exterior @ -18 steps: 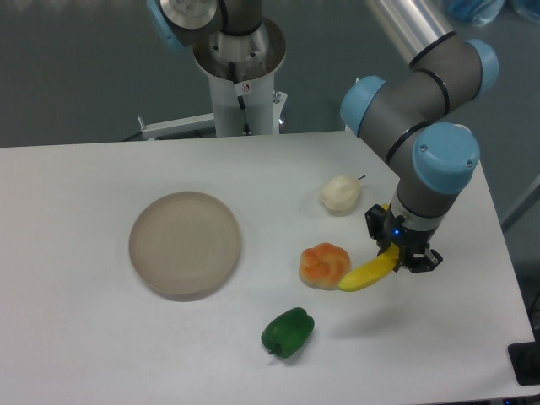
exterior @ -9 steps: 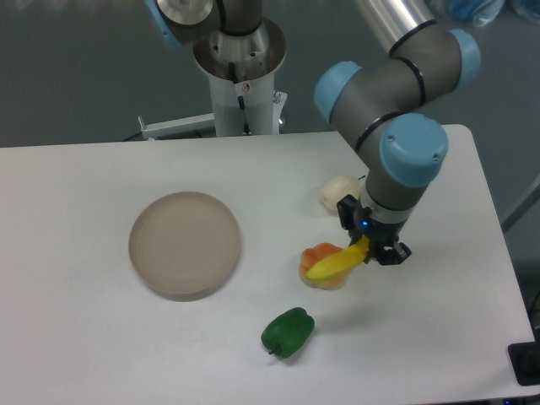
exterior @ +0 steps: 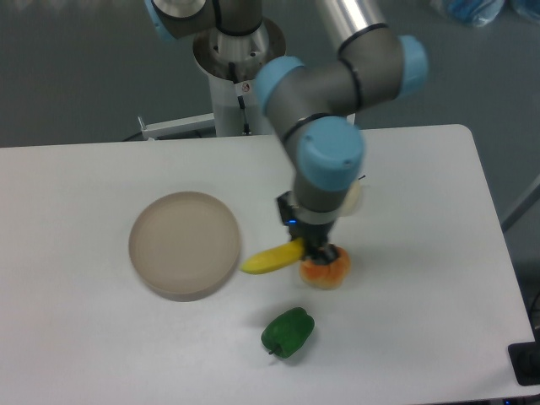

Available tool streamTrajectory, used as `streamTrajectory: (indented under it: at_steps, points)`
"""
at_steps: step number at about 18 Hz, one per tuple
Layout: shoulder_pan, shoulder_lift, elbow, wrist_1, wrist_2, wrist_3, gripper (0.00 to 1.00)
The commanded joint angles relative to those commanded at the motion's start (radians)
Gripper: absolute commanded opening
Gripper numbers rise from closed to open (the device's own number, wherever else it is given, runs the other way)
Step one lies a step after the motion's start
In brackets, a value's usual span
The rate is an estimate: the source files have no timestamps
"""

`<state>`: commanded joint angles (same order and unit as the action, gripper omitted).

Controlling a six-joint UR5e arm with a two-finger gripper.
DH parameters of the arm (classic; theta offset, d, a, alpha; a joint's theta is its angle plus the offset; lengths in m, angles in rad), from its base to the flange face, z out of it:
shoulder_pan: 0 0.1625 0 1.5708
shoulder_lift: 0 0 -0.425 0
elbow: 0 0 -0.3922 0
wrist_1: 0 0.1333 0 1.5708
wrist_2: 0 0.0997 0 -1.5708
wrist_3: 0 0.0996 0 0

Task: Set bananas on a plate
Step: 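Carry the held yellow banana with the gripper over to the translucent plate, then lower the banana onto the plate and open the gripper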

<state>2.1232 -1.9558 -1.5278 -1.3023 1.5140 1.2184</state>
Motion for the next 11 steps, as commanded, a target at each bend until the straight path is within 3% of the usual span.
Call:
streamTrajectory:
  at_steps: [2, 4, 5, 11]
  points:
    - [-0.023, 0.000, -0.014, 0.005, -0.003, -0.081, 0.00]
    - [-0.069, -0.031, -0.026, 0.096, -0.015, -0.167, 0.00]
    - [-0.080, -0.041, -0.037, 0.113, -0.015, -0.221, 0.00]
    - [-0.126, -0.049, -0.120, 0.114, -0.015, -0.267, 0.02]
